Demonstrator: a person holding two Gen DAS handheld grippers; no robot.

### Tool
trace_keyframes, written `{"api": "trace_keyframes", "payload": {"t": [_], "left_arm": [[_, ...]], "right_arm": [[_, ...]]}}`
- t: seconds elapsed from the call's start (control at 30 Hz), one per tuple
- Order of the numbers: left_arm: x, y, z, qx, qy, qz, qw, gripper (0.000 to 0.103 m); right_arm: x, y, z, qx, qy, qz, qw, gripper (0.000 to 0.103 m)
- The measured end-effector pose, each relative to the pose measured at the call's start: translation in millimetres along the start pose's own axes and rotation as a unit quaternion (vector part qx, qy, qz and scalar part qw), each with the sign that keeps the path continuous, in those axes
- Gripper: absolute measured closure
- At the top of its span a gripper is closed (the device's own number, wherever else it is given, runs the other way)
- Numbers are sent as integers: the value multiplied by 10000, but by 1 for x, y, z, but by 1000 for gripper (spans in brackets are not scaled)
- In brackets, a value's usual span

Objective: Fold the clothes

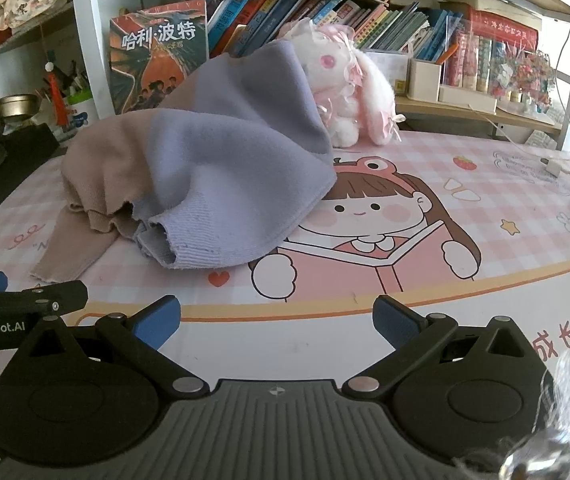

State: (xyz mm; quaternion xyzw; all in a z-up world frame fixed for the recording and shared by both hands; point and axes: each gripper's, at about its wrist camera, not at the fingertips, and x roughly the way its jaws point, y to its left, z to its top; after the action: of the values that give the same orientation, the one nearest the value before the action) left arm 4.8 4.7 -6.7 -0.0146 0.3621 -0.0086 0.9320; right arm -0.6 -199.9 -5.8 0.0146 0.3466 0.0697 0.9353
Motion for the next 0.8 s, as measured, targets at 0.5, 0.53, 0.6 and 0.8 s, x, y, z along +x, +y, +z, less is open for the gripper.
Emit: {"api": "trace_keyframes", "payload": {"t": [0.5,0.53,0.6,0.8], "left_arm": [[-2,-3,-1,184,9,51,9998,0],[-2,-2,-1,183,8,53,9998,0],[-2,-3,-1,187,-2,55,9998,0],[-1,-3,0,193,-2,39,9998,0]], "right_arm": [[-2,0,0,58,16,29,10000,0],[-2,0,0,56,14,31,10000,0],[-2,0,0,49,12,29,10000,0],[-1,1,1,30,17,28,10000,0]]}}
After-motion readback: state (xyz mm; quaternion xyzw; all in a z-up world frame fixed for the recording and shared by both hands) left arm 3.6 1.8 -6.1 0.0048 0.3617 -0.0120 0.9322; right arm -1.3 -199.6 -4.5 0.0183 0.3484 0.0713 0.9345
